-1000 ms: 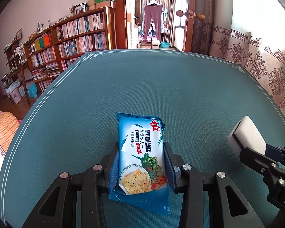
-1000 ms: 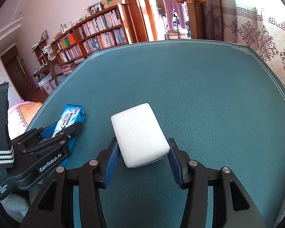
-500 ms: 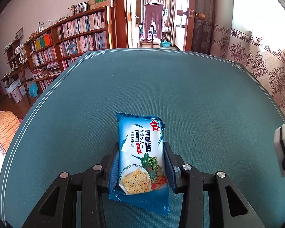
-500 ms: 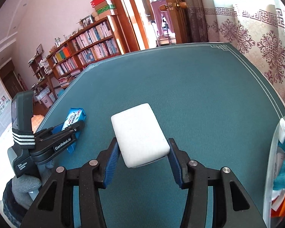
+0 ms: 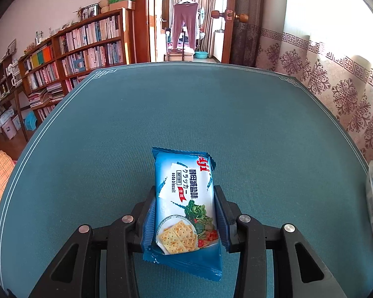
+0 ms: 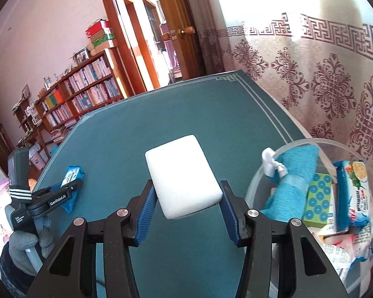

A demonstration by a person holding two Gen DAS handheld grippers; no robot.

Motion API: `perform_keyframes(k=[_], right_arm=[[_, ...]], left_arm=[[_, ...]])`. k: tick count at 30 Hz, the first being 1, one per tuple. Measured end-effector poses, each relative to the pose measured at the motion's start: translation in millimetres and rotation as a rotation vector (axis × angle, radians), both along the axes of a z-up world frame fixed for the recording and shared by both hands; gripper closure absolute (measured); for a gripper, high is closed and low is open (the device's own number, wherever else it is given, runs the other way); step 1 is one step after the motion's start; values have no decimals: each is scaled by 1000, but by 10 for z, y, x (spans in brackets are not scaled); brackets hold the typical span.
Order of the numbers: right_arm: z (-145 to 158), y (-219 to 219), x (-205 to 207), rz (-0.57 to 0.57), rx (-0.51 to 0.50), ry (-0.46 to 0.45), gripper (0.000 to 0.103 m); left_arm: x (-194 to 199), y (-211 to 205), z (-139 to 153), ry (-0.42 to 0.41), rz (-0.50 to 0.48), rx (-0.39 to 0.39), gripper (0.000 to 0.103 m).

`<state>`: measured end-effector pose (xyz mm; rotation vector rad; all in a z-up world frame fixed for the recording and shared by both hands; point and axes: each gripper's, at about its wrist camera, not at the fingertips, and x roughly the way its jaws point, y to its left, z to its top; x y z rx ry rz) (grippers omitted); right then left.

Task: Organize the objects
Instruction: 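Carry the white sponge into the clear bowl with the right tool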

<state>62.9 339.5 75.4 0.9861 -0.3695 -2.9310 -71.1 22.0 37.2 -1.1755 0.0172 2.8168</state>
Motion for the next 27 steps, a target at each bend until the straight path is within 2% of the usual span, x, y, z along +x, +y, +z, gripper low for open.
perform_keyframes(k=[8,14,20,27], right_arm=[[109,399,297,-136,58,35,52],[137,753,413,-244,66,43,52],[126,981,336,-313,102,27,52],[30,1093,120,-340,151,-30,51]], left_arm=[[88,308,70,-2,-86,10,59],[178,529,115,3,-142,12,59],[256,682,136,-1,-186,19,59],[323,762,142,-4,-219,19,59]])
